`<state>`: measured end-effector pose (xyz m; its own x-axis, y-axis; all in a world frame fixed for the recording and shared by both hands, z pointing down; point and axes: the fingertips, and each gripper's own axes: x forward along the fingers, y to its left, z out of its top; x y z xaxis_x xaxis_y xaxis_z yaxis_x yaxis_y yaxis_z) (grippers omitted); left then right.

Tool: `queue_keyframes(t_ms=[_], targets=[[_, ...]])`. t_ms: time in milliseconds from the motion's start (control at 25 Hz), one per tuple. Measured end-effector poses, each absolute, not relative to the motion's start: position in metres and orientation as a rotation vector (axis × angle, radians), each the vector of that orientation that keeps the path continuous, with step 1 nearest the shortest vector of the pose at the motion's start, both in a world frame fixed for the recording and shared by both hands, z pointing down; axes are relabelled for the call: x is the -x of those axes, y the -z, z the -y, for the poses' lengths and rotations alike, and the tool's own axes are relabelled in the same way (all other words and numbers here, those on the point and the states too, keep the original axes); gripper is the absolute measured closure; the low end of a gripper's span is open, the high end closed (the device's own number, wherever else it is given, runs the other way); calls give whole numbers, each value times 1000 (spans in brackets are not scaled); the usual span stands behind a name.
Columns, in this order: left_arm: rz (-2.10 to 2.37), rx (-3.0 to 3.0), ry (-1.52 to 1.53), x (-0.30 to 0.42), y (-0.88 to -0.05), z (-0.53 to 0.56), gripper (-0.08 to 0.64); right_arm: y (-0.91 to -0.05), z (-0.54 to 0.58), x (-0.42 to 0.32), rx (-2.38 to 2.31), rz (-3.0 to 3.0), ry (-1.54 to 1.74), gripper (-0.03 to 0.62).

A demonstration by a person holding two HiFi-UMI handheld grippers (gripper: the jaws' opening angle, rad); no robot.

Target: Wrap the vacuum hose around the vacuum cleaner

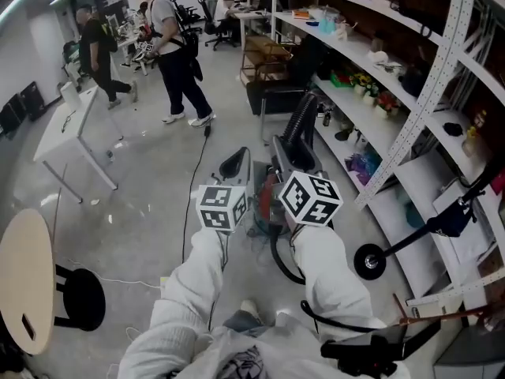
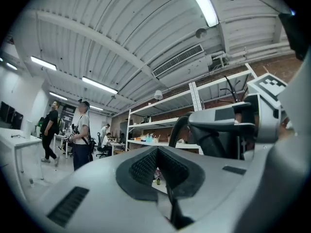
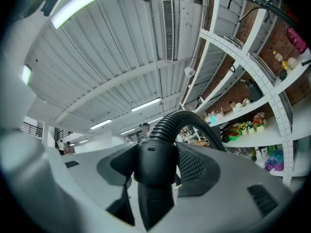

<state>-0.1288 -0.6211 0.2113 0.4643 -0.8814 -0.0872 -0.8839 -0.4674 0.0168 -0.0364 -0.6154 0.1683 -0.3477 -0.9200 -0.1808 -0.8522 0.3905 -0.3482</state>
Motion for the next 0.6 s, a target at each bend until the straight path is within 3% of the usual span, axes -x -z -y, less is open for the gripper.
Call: queue_keyframes(t_ms=[600], targets=[[-1677,2659,-66,246,-248,846,558,-184,876,127,1535,-2338,308,352]])
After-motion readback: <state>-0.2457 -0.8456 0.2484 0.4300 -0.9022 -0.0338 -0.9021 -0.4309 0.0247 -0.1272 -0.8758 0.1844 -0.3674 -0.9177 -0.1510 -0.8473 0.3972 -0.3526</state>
